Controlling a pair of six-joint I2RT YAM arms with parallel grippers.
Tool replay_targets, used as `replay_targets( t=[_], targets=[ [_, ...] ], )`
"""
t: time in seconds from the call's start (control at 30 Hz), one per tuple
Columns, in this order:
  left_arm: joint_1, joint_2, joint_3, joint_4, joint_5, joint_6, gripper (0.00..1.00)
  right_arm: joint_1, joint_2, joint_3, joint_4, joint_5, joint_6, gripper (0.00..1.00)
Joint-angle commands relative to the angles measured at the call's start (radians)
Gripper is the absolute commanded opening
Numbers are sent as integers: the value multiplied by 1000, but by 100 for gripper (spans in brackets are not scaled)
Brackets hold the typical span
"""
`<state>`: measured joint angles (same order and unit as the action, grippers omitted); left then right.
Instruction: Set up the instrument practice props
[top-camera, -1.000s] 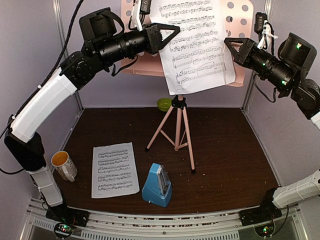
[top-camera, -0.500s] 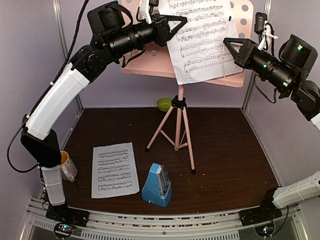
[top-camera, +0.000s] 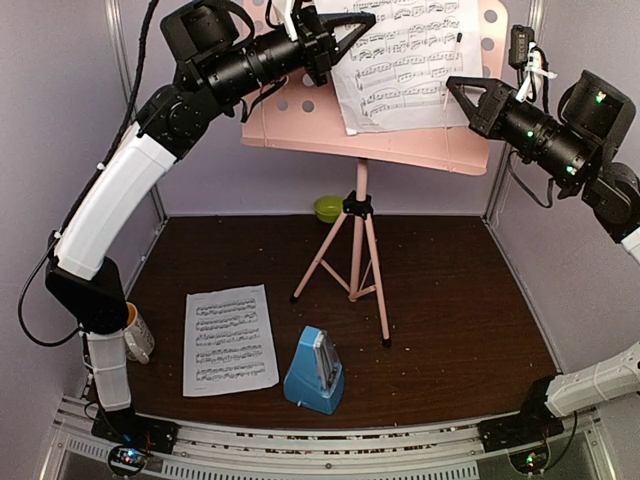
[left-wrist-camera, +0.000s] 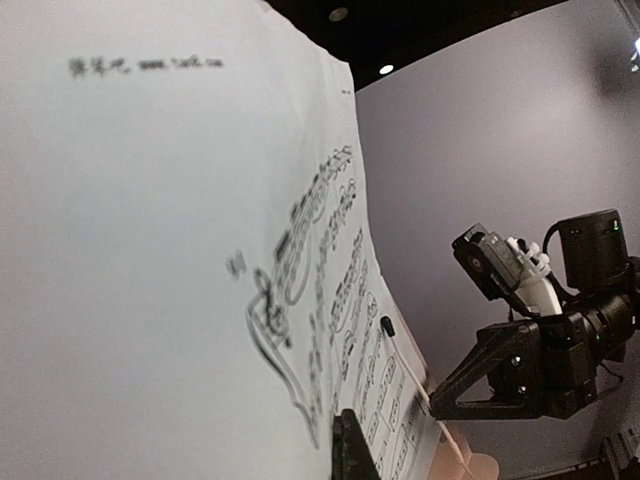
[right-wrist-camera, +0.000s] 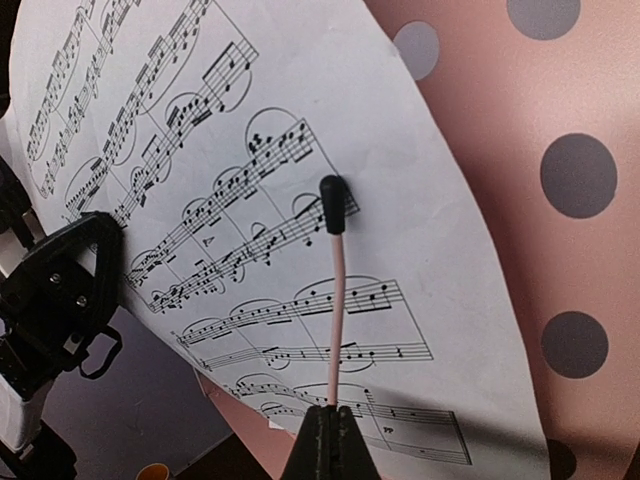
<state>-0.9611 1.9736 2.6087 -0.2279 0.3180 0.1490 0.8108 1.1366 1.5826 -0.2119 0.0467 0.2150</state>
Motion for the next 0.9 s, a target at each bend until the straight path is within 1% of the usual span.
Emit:
replay_targets(
  t=[0.0,0.23,0.4,0.63,0.73,0.87],
  targets=[
    [5,15,19,42,55,65,0,-4,-18,-19,-13,-25,-5,0],
    [-6,38,19,43,75,66,1,-4,-17,-26,-6,-30,2,0],
    [-16,54,19,47,64,57,10,-3,-14,-30,3,-34,7,0],
    [-19,46,15,24,28,55,27,-4,-14,-38,11,-37,14,0],
    [-19,27,-2,8,-11,54,36,-4,-11,-39,15,-38,15,0],
    [-19,-13,-54,11,-71,25,40,-4,-9,-44,20,-37,18,0]
  ],
)
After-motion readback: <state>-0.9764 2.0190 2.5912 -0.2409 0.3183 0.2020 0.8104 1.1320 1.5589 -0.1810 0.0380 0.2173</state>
